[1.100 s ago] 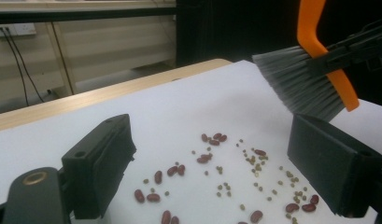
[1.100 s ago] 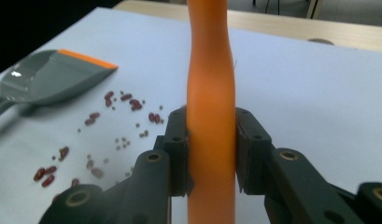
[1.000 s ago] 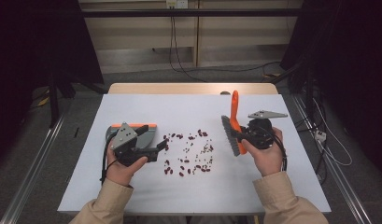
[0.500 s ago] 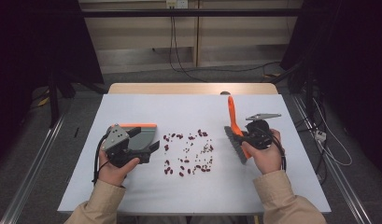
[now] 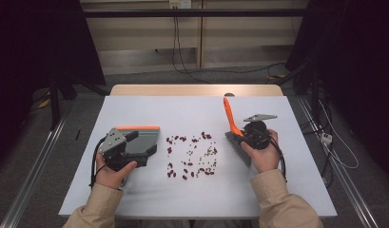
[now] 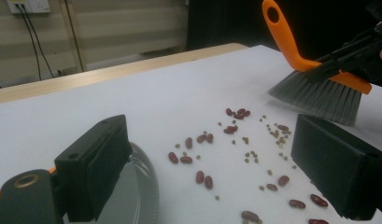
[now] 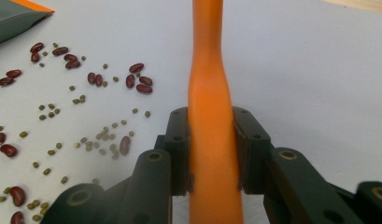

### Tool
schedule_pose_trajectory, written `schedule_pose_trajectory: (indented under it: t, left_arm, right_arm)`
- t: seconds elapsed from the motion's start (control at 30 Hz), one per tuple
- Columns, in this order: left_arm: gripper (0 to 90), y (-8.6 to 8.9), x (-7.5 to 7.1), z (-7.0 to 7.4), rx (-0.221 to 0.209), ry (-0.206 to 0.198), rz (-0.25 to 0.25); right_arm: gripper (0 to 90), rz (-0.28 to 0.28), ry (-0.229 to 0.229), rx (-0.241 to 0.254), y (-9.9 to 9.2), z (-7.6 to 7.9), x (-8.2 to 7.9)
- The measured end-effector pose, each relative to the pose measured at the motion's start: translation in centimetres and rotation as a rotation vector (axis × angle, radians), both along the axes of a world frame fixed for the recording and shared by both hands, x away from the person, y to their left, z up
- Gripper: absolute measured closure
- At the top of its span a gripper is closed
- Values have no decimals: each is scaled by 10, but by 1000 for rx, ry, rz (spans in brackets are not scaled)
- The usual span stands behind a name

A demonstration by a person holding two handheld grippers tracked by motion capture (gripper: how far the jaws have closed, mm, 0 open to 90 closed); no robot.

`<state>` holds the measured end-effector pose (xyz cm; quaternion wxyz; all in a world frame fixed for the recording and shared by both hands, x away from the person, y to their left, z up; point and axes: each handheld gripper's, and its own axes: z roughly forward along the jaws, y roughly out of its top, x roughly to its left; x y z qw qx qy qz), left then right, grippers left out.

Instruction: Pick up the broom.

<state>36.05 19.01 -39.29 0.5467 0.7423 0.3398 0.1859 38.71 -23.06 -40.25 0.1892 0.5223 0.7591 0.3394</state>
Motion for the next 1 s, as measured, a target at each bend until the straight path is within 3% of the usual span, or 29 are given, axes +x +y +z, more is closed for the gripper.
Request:
schedule_pose_trajectory:
  t: [0.23, 0.57, 1.0]
  left_arm:
    - [109, 7, -1, -4, 16, 4, -11]
    - [83, 22, -2, -11, -7, 11, -24]
    - [77, 38, -10, -21, -12, 35, -43]
  right_arm:
    - [703, -4, -26, -22, 7, -7, 2]
    - [696, 25, -58, -30, 11, -11, 0]
    - [603, 31, -83, 36, 2, -14, -8]
